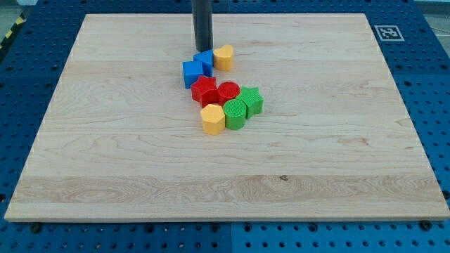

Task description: Move blue cube upwards

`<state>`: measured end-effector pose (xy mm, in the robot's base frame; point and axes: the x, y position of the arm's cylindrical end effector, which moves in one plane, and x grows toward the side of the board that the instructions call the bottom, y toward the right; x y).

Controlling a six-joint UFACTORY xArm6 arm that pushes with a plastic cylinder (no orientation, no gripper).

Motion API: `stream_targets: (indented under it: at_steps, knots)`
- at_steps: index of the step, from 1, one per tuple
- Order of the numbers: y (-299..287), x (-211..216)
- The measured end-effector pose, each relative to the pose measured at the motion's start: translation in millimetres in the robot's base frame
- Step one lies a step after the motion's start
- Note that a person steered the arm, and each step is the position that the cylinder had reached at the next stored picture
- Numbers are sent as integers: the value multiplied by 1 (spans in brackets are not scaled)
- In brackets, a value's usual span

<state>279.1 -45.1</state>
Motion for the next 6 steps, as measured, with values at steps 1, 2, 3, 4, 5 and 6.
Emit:
stream_targets:
  at_steps: [1, 2, 3, 4, 5, 6]
  knots:
    - [67, -34]
    - [145, 3]
    - [172, 78]
    - [164, 123]
    - [114, 128]
    - [68, 128]
